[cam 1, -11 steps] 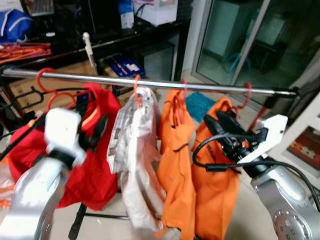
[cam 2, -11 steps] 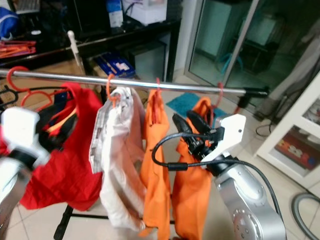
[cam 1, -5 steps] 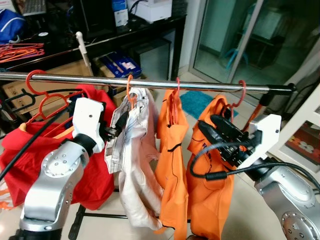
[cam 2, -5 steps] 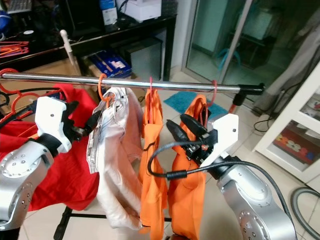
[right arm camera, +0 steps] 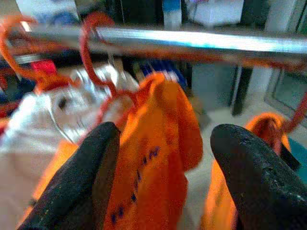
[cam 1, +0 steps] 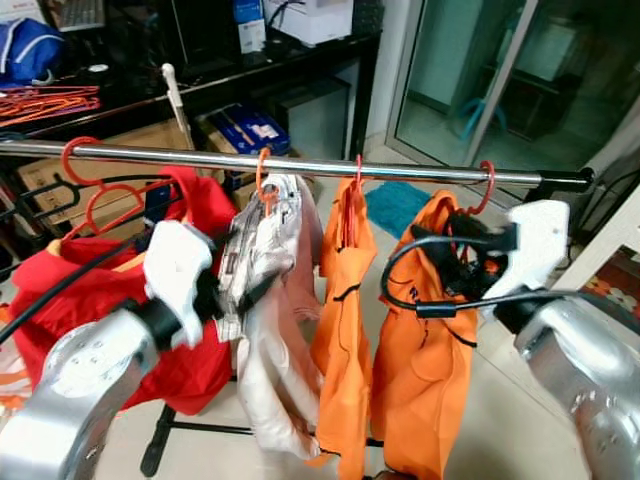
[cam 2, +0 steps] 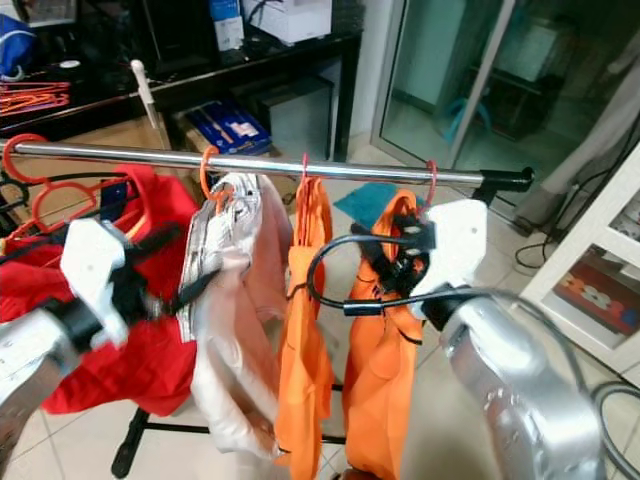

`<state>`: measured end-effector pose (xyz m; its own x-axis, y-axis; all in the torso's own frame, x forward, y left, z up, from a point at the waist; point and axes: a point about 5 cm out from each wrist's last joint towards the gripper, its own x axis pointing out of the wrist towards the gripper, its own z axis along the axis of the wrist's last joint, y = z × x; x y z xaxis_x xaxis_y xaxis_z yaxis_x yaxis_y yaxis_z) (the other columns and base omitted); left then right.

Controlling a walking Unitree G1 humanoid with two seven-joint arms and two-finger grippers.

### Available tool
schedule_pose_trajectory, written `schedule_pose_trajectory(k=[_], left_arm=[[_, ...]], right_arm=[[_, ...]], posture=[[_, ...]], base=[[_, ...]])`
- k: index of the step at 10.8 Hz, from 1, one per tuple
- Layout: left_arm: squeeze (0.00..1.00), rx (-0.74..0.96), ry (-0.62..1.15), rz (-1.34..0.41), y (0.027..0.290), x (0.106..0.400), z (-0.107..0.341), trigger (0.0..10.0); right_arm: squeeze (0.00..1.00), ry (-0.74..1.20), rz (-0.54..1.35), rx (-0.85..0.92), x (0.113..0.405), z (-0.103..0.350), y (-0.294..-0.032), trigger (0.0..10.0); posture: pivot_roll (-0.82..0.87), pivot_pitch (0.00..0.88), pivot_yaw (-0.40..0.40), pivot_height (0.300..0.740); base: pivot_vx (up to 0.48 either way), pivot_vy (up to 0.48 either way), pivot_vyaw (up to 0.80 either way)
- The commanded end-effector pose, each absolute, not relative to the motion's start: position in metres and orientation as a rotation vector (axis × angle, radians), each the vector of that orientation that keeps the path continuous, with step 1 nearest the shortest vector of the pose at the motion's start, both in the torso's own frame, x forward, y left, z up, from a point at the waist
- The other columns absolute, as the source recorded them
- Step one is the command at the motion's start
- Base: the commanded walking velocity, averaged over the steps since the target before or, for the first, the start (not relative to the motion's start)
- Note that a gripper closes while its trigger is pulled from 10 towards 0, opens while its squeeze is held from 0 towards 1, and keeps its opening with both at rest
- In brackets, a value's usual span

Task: Hang hanger

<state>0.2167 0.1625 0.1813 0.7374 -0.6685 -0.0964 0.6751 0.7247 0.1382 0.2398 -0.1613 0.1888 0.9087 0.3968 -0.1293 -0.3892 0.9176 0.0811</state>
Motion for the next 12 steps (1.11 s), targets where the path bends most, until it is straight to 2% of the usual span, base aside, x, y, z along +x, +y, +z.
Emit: schedule_pose_trajectory(k=[1, 4, 6, 7, 9, 10, 11, 12], left_arm=[[0.00, 0.172, 0.055, -0.812, 0.157, 0.212, 0.182, 10.0], [0.00, 0.163, 0.071, -0.866, 0.156, 0.209, 0.181, 10.0], [0.00, 0.153, 0.078, -0.900, 0.154, 0.208, 0.180, 10.0], [0.00, 0.142, 0.083, -0.913, 0.152, 0.209, 0.179, 10.0], [0.00, 0.092, 0.086, -0.951, 0.148, 0.209, 0.176, 10.0], [0.00, 0.078, 0.079, -0.978, 0.146, 0.208, 0.177, 10.0], [0.00, 0.082, 0.080, -1.004, 0.144, 0.206, 0.177, 10.0], [0.00, 0.091, 0.084, -1.009, 0.144, 0.204, 0.177, 10.0]], right_arm=[[1.00, 0.165, 0.393, 0.033, 0.239, 0.193, -0.163, 10.0], [1.00, 0.218, 0.300, -0.034, 0.241, 0.201, -0.175, 10.0], [0.98, 0.247, 0.239, -0.010, 0.247, 0.197, -0.182, 10.0], [0.00, 0.284, 0.239, 0.040, 0.252, 0.187, -0.179, 10.0], [0.00, 0.325, 0.284, 0.116, 0.263, 0.177, -0.165, 10.0], [0.00, 0.324, 0.268, 0.122, 0.265, 0.177, -0.165, 2.6], [0.00, 0.321, 0.257, 0.129, 0.267, 0.177, -0.165, 1.3], [0.00, 0.323, 0.255, 0.129, 0.268, 0.177, -0.165, 0.8]], posture=[[-0.09, 0.000, 0.014, 0.740], [-0.09, 0.000, 0.019, 0.740], [-0.10, 0.000, 0.026, 0.740], [-0.11, 0.000, 0.031, 0.740], [-0.10, 0.000, 0.026, 0.740], [-0.10, 0.000, 0.026, 0.740], [-0.10, 0.000, 0.025, 0.740], [-0.10, 0.000, 0.025, 0.740]], base=[[0.000, 0.000, 0.00], [0.000, 0.000, 0.00], [0.000, 0.000, 0.00], [0.000, 0.000, 0.00], [0.000, 0.000, 0.00], [0.000, 0.000, 0.00], [0.000, 0.000, 0.00], [0.000, 0.000, 0.00]])
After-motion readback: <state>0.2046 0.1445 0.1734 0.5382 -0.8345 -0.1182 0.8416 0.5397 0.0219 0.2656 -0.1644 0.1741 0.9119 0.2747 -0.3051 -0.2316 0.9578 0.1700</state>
